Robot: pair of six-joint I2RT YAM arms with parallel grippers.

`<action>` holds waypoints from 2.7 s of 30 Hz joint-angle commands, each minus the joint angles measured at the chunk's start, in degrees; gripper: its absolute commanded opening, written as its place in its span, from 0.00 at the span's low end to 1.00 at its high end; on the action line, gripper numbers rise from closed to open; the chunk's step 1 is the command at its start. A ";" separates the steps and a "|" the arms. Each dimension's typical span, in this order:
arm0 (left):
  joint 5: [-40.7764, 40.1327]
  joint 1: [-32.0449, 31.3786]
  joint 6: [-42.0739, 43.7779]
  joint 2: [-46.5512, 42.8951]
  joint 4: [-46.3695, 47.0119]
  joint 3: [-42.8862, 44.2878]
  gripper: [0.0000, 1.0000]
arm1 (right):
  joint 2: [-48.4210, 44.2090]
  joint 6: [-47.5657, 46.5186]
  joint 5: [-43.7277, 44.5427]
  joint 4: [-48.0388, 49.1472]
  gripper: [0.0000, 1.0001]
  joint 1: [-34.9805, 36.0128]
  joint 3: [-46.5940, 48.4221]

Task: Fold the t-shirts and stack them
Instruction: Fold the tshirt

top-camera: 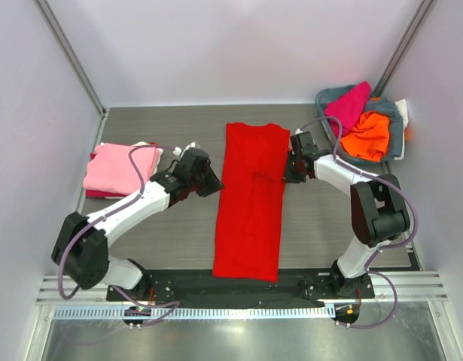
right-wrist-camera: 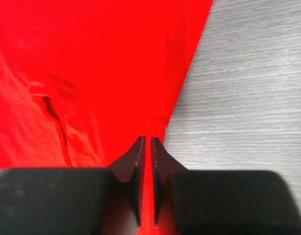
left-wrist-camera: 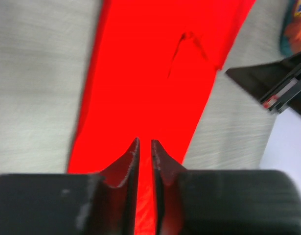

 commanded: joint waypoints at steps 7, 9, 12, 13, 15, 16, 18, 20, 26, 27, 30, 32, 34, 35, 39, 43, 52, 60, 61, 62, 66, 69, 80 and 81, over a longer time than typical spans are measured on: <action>1.84 3.92 2.06 16.34 6.19 14.59 0.00 | 1.86 0.60 -0.03 2.55 0.01 0.28 7.01; 2.11 5.58 2.41 21.53 6.10 19.14 0.00 | 3.53 0.86 -0.03 2.55 0.01 0.02 9.12; 4.47 7.69 2.59 28.63 6.88 25.30 0.00 | 6.34 1.48 -0.03 2.55 0.01 -0.51 12.46; 5.26 8.23 2.59 30.66 7.41 26.55 0.00 | 7.22 1.74 -0.03 2.55 0.01 -0.77 13.25; 8.34 9.72 1.72 36.10 8.99 31.45 0.00 | 9.94 2.00 1.99 2.55 0.01 -1.65 15.98; 9.39 10.25 1.28 37.79 8.91 33.48 0.00 | 10.82 2.18 2.07 2.55 0.01 -1.83 16.86; 10.54 11.13 1.01 41.12 9.18 37.09 0.00 | 12.58 2.62 2.34 2.55 0.01 -2.53 19.67; 10.89 11.48 0.92 45.52 9.09 42.54 0.00 | 15.13 2.88 3.04 2.64 0.01 -2.97 22.39; 11.16 13.24 -1.54 57.04 6.54 54.94 0.00 | 22.60 3.59 2.08 2.37 0.01 -5.17 29.77; 10.99 13.50 -1.98 58.62 6.62 56.08 0.01 | 23.74 3.67 1.81 2.20 0.01 -5.35 30.74; 10.72 14.38 -3.47 63.72 4.34 61.35 0.00 | 27.79 3.59 1.29 1.50 0.01 -5.87 34.61; 10.72 15.52 -4.70 66.26 3.81 62.59 0.00 | 30.76 3.50 1.11 0.45 0.01 -6.05 37.85; 10.72 16.31 -6.02 67.50 4.42 63.73 0.00 | 32.79 3.41 1.02 -0.26 0.01 -6.23 40.14; 10.63 17.19 -6.02 67.94 4.52 64.26 0.00 | 33.68 3.41 0.93 -0.79 0.01 -6.31 42.42; 10.54 19.21 -6.11 72.94 4.52 69.26 0.00 | 39.64 3.67 -0.98 -2.46 0.01 -6.40 48.93; 12.83 20.89 -7.43 78.65 4.34 78.91 0.00 | 45.00 3.76 -1.70 -4.74 0.01 -6.66 58.49; 16.08 22.38 -2.87 69.67 7.41 77.66 0.19 | 41.54 3.76 -6.44 -7.91 0.36 -7.72 67.41; 19.25 22.56 -0.49 39.33 10.23 47.25 0.29 | 16.23 2.00 -6.54 -5.46 0.45 -3.69 43.89; 19.86 22.47 -0.14 36.34 10.32 43.47 0.29 | 13.15 2.61 -6.36 -3.53 0.45 -2.98 35.49; 20.21 22.38 0.21 32.83 10.23 39.95 0.28 | 9.55 3.49 -5.75 -2.38 0.45 -1.49 30.97; 21.62 20.20 4.95 15.71 5.42 18.71 0.28 | -8.80 6.48 -5.40 2.54 0.45 1.94 6.30; 19.34 17.99 10.23 5.60 -0.82 10.24 0.35 | -16.47 7.63 -4.00 2.90 0.45 5.18 -3.14; 15.56 9.91 9.54 -18.16 -4.10 -19.03 0.51 | -32.75 18.87 -0.04 2.46 0.48 21.09 -28.74; 15.82 9.38 9.19 -19.14 -3.31 -20.62 0.52 | -33.11 19.84 1.97 2.81 0.48 22.59 -29.53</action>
